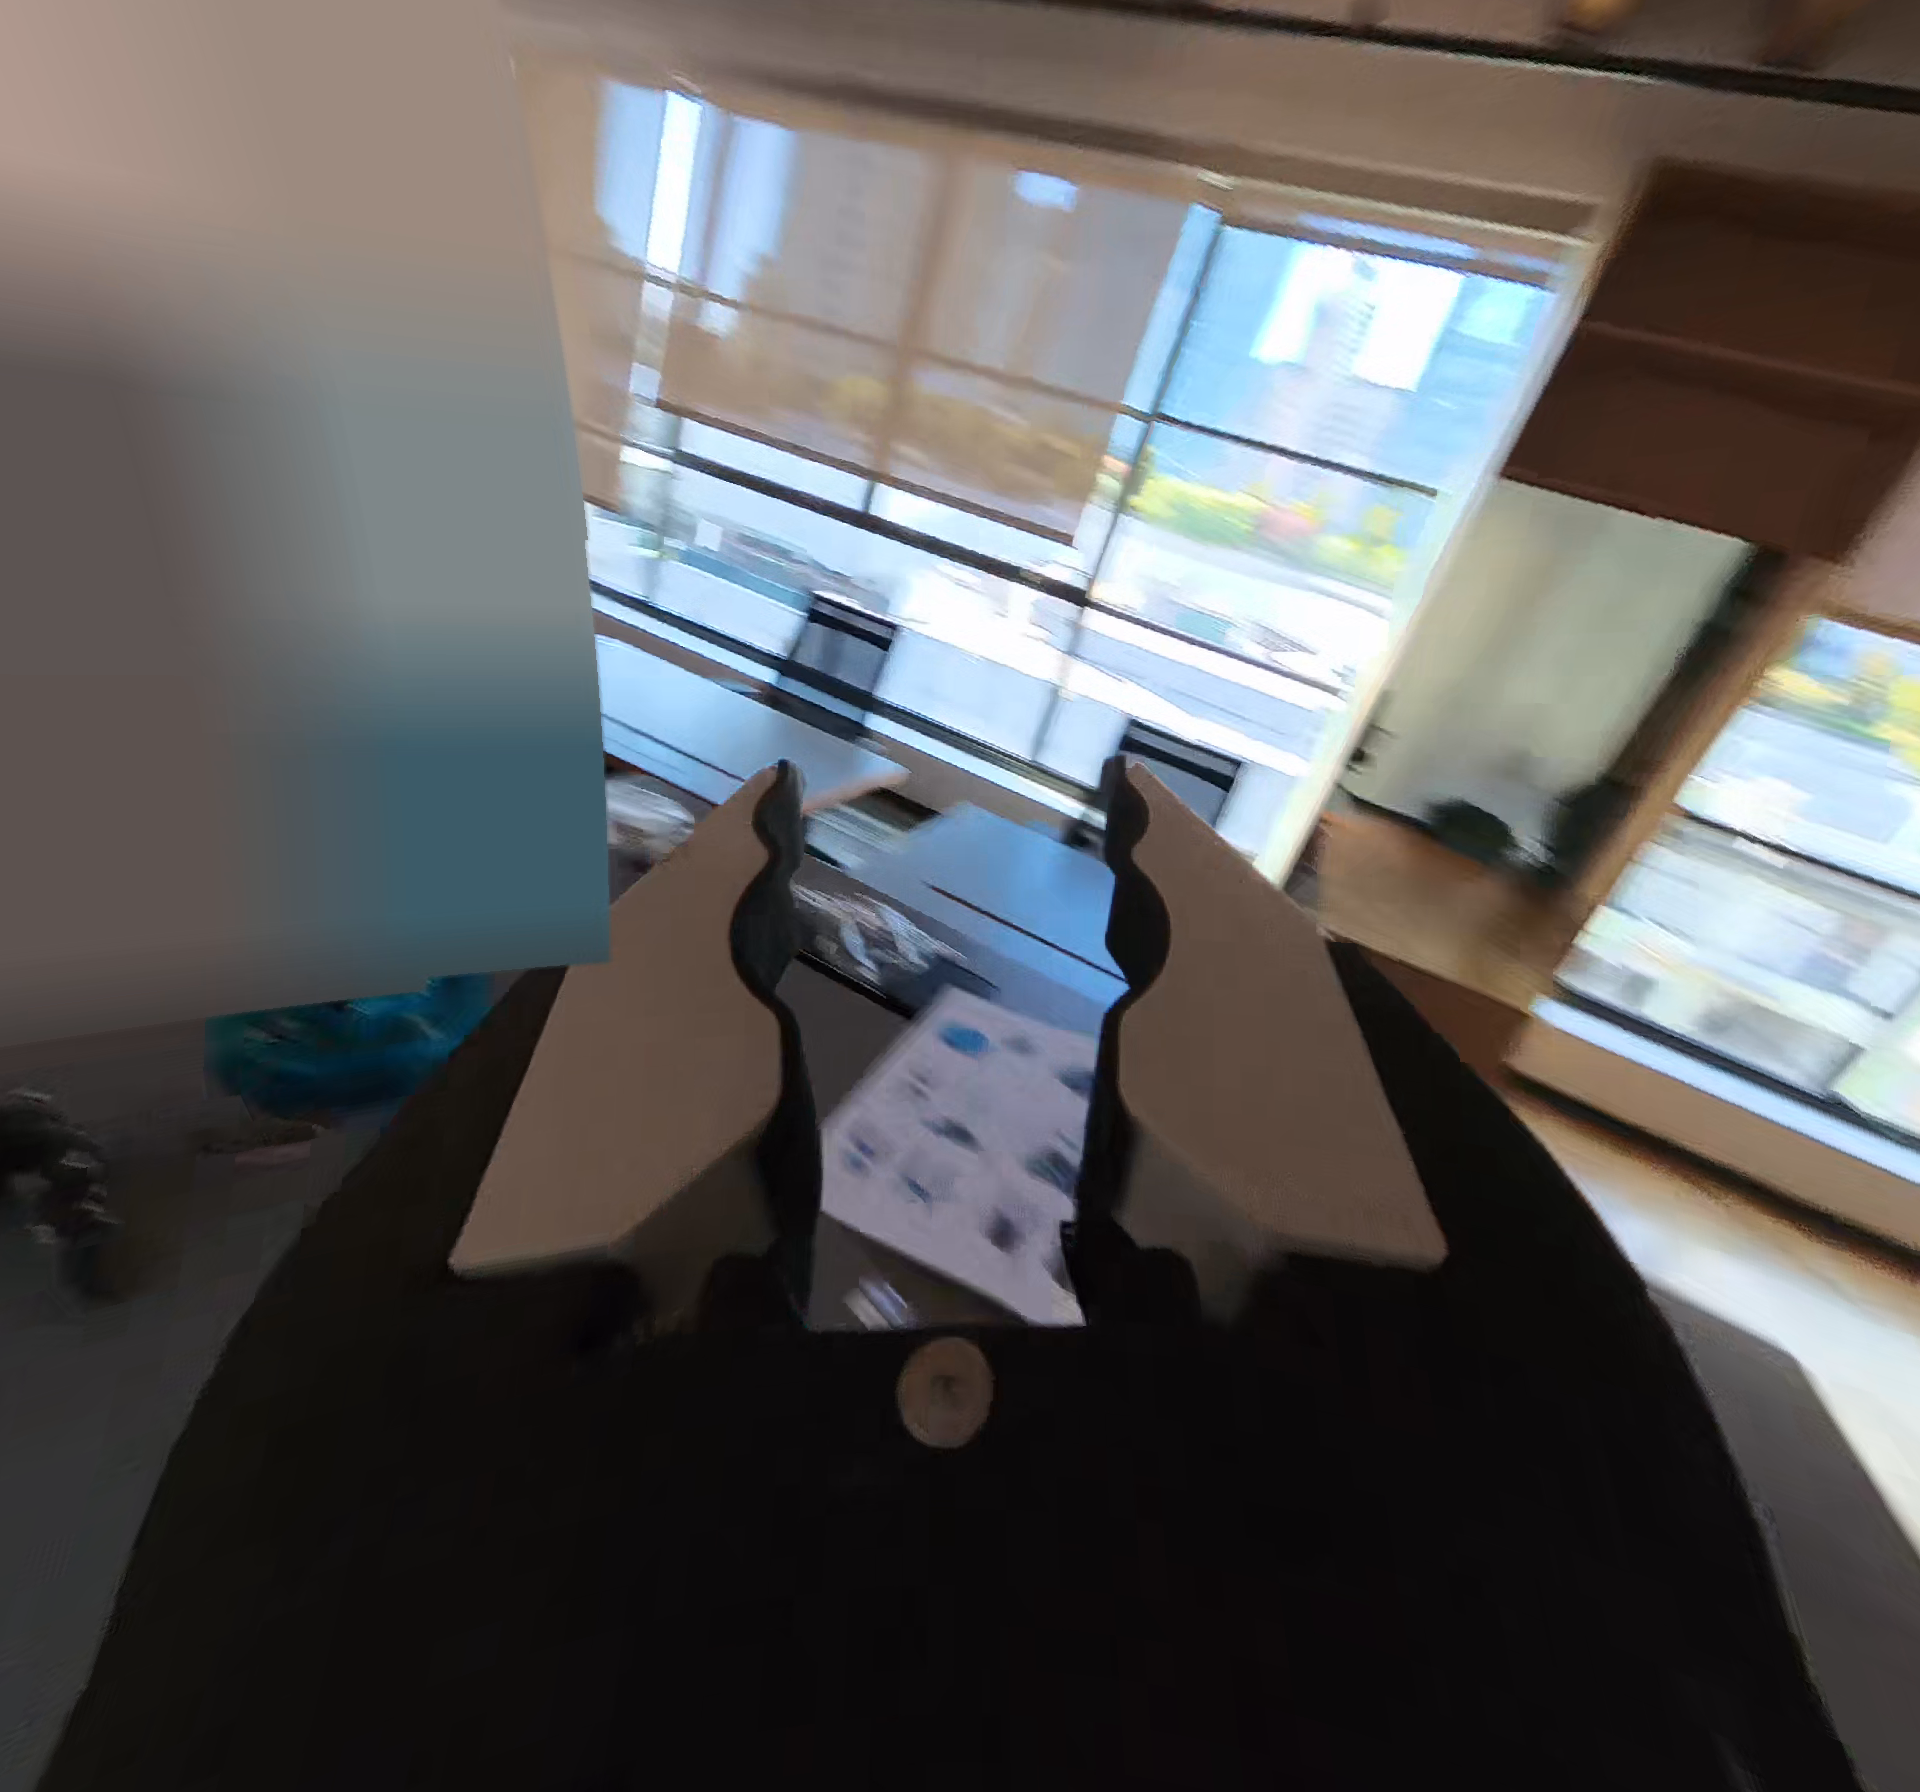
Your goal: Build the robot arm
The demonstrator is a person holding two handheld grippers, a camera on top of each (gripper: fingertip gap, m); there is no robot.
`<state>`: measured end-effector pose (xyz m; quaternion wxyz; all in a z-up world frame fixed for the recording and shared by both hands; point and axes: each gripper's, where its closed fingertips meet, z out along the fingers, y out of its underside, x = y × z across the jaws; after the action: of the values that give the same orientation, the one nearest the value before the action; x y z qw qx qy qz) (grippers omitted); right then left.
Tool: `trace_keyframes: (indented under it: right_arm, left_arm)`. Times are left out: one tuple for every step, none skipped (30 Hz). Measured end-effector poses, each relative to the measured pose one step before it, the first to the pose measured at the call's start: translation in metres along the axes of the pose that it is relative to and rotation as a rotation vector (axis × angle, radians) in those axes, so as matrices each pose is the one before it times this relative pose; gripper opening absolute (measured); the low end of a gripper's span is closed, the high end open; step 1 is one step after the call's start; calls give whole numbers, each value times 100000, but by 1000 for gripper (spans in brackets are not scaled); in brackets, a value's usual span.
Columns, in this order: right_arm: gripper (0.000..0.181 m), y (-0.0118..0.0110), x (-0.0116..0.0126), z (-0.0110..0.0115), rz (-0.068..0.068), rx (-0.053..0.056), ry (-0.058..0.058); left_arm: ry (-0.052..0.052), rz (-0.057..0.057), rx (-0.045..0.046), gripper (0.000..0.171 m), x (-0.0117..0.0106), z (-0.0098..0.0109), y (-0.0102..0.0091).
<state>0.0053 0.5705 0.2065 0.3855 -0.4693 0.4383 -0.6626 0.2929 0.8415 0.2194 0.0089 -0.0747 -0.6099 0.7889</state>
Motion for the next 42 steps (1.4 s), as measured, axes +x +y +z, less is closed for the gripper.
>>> trace_keyframes:
  right_arm:
    - [55,1045,3097,-2546,380,-1830,7265]
    - [52,1077,3248,-2048,1423,-1270,6311]
    - [49,1062,3351,-1460,2086,-1692,5230]
    - [49,929,3317,-854,1976,-1789,3351]
    - [48,811,3095,-345,1091,-2016,831]
    - [47,790,2880,27,381,-2522,-930]
    - [45,826,2641,291,-385,-3233,-2416]
    - [44,790,2508,393,-1090,-3326,-3047]
    - [42,759,2516,383,-389,-3305,-2340]
    - [43,685,2365,319,775,-3447,-2145]
    - [44,475,2006,273,772,-2683,-3149]
    - [44,271,1789,263,198,-1900,-3363]
    - [45,126,1664,326,-487,-1612,-2887]
    - [47,-74,1589,420,-798,-793,-2180]
    - [48,-166,1498,535,-824,-189,-1559]
    - [49,-164,1483,629,-610,135,-339]
    - [51,-122,1400,718,-532,510,525]
    - [53,82,1118,766,-553,255,274]
    - [55,455,876,806,-785,-811,87]
    - [55,871,707,813,-1162,-2127,57]
    - [55,1242,591,849,-1275,-3191,56]
    - [56,1523,418,882,-990,-4004,-382]
    - [55,1718,161,925,-639,-4567,-1536]
    - [54,1667,-122,979,-342,-3889,-2690]
    - [53,1321,-184,1033,869,-1840,-2403]
    - [50,1035,-386,1099,-2691,-3009,-4714]
    - [50,1022,549,843,-2059,-7512,1274]
    - [50,410,1097,779,-1830,-3967,5367]
    - [49,30,694,821,-1934,-904,3315]
    - [48,68,-185,873,-861,-114,-1958]
    - [46,259,-844,920,560,-951,-6199]
    - [45,516,-903,972,1051,-2439,-6957]
    - [44,647,-365,991,1172,-3140,-3913]
    - [44,762,237,993,1333,-4160,-189]
    - [44,851,461,959,1242,-5341,1408]
    - [44,795,287,889,742,-5267,671]
    - [44,585,-25,765,357,-4132,-1064]
    - [45,326,-255,588,676,-2637,-2214]
    - [45,63,-328,385,1474,-1382,-2478]
    - [45,-158,-388,217,1833,-70,-2575]
    - [45,-318,-433,124,1493,1182,-2654]
    - [45,-327,-407,80,874,1507,-2297]
  left_arm:
    - [-6996,-1327,-3903,65,241,-127,335]
    - [-7107,-1451,-3586,66,450,-88,431]
    - [-7453,-1313,-3068,65,622,-81,518]
    - [-7927,-1424,-2577,65,775,-86,627]
    - [-8406,-2116,-2512,64,930,-136,807]
    - [-8450,-2954,-2538,64,1116,-221,1048]
    - [-7730,-3303,-1940,64,1344,-279,1261]
    - [-6497,-3442,-805,65,1499,-263,1354]
    - [-4985,-4161,147,65,1556,-112,1351]
    - [-2825,-5218,319,64,1614,152,1228]
    - [-143,-5881,-409,64,1805,465,1021]
    - [2497,-5404,-1532,64,2085,668,804]
    - [3914,-4121,-2277,64,2294,689,601]
    - [3647,-2831,-1900,63,2322,563,354]
    - [2994,-1316,-125,63,2348,416,17]
    - [2378,648,1643,62,2386,283,-214]
    - [1151,2696,1818,62,2237,208,-244]
    - [-925,4265,859,61,1858,181,-134]
    - [-3106,5194,-197,61,1385,159,3]
    - [-4747,5311,-1083,61,945,144,85]
    - [-5485,4643,-1966,62,652,153,189]
    - [-5064,3582,-2698,64,579,182,277]
    - [-3934,2562,-2866,64,627,208,305]
    - [-3021,1727,-2347,65,696,250,230]
    - [-2891,1095,-1288,64,633,278,68]
    - [-3254,726,-367,63,500,338,-83]
    - [-3265,814,-131,62,429,436,-137]
    - [-2711,1348,-515,61,449,599,-94]
    - [-1952,1823,-1400,60,527,796,4]
    - [-1105,1877,-2315,60,650,987,130]
    - [53,1556,-2774,60,834,1169,192]
    - [1503,1256,-2260,59,1081,1349,91]
    - [2789,988,-1119,58,1275,1516,-120]
    - [3464,650,-136,58,1344,1651,-337]
    - [3580,478,746,58,1301,1793,-522]
    - [3540,669,1817,58,1229,1865,-717]
    - [3135,777,2774,58,1085,1926,-827]
    - [2213,325,3143,57,880,1940,-798]
    - [1597,-173,2883,57,724,1914,-644]
    - [1275,-122,2468,57,649,1802,-452]
    - [225,181,2150,56,452,1612,-298]
    - [-1448,485,1902,57,158,1353,-125]
